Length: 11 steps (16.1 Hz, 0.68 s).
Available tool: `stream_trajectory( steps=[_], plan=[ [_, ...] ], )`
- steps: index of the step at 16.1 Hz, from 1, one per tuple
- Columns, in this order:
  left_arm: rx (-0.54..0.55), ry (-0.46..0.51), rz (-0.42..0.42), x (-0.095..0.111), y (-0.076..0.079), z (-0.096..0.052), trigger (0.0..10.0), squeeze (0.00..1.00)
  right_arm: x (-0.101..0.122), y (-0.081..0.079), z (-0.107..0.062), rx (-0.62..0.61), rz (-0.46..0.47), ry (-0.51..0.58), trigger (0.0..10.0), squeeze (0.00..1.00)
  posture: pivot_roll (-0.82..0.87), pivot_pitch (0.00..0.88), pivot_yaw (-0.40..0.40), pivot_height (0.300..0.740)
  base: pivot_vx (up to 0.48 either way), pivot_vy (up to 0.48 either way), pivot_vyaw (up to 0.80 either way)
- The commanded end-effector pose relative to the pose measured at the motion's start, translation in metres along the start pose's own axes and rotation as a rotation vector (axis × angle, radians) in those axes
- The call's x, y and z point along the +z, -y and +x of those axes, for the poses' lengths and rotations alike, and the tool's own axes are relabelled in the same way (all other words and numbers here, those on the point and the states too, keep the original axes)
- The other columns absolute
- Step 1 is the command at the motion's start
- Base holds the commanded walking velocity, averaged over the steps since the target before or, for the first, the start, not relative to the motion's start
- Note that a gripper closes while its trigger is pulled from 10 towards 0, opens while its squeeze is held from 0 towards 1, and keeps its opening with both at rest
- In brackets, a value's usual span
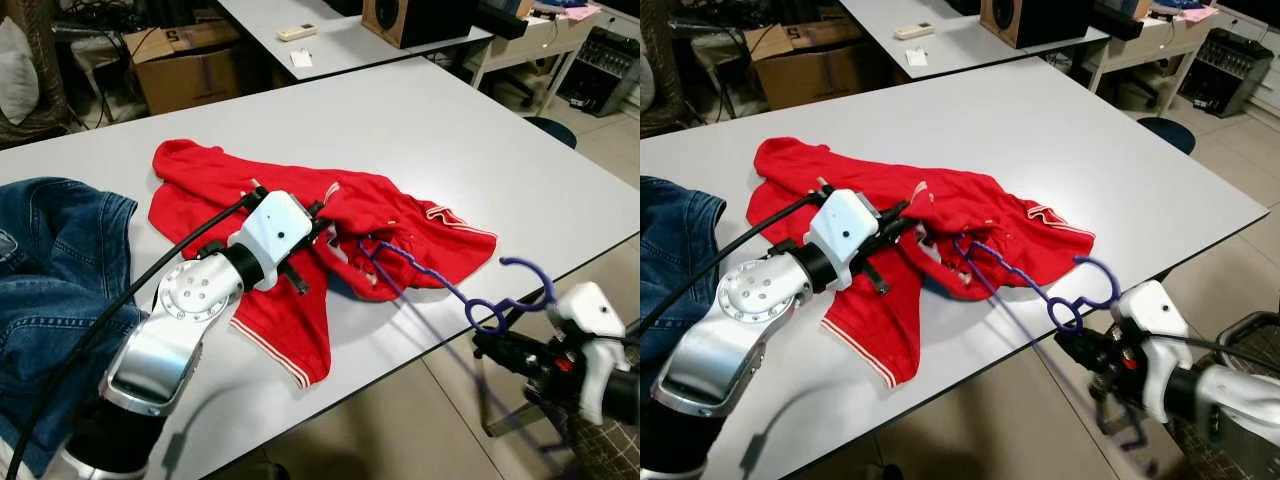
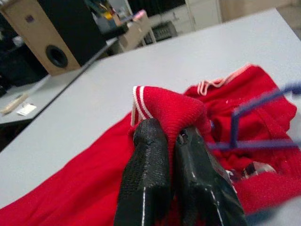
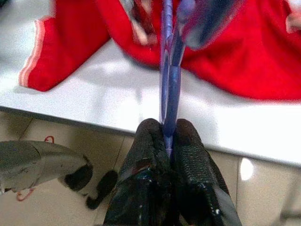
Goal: Hang hanger
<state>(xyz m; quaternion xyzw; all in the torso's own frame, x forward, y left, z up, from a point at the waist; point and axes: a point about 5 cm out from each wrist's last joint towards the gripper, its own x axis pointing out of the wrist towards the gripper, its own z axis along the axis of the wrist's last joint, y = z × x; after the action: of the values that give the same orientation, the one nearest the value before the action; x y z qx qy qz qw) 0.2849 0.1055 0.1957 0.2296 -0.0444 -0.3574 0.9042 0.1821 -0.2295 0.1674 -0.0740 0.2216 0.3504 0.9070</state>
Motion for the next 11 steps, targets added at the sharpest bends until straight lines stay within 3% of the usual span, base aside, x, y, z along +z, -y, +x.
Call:
stream_trajectory(
  steps=[1, 3, 4, 8, 11],
  plan=[
    [-0.017, -0.010, 0.021, 0.005, 0.000, 0.002, 0.0, 0.00, 0.011, 0.004, -0.007, 0.013, -0.101, 0.052, 10.0, 0.00, -0.05, 0.063, 0.030, 0.740, 0.000, 0.000, 0.00],
    [-0.005, -0.028, 0.020, 0.006, -0.003, 0.003, 0.2, 0.00, 0.020, 0.006, -0.014, 0.042, -0.171, 0.099, 10.0, 0.00, -0.05, 0.058, 0.029, 0.740, 0.000, 0.000, 0.00],
    [-0.007, -0.048, 0.011, 0.008, -0.005, 0.004, 0.7, 0.00, 0.026, 0.005, -0.023, 0.124, -0.194, 0.136, 10.0, 0.00, -0.05, 0.054, 0.032, 0.740, 0.000, 0.000, 0.00],
    [-0.009, -0.073, 0.012, 0.014, -0.012, 0.008, 0.0, 0.00, 0.019, -0.001, -0.029, 0.317, -0.240, 0.052, 10.0, 0.00, -0.06, 0.052, 0.041, 0.740, 0.000, 0.000, 0.00],
    [-0.068, -0.075, 0.000, 0.020, -0.007, 0.010, 0.0, 0.00, 0.025, 0.016, -0.023, 0.245, -0.301, 0.052, 10.0, 0.00, -0.06, 0.054, 0.030, 0.740, 0.000, 0.000, 0.00]
  ],
)
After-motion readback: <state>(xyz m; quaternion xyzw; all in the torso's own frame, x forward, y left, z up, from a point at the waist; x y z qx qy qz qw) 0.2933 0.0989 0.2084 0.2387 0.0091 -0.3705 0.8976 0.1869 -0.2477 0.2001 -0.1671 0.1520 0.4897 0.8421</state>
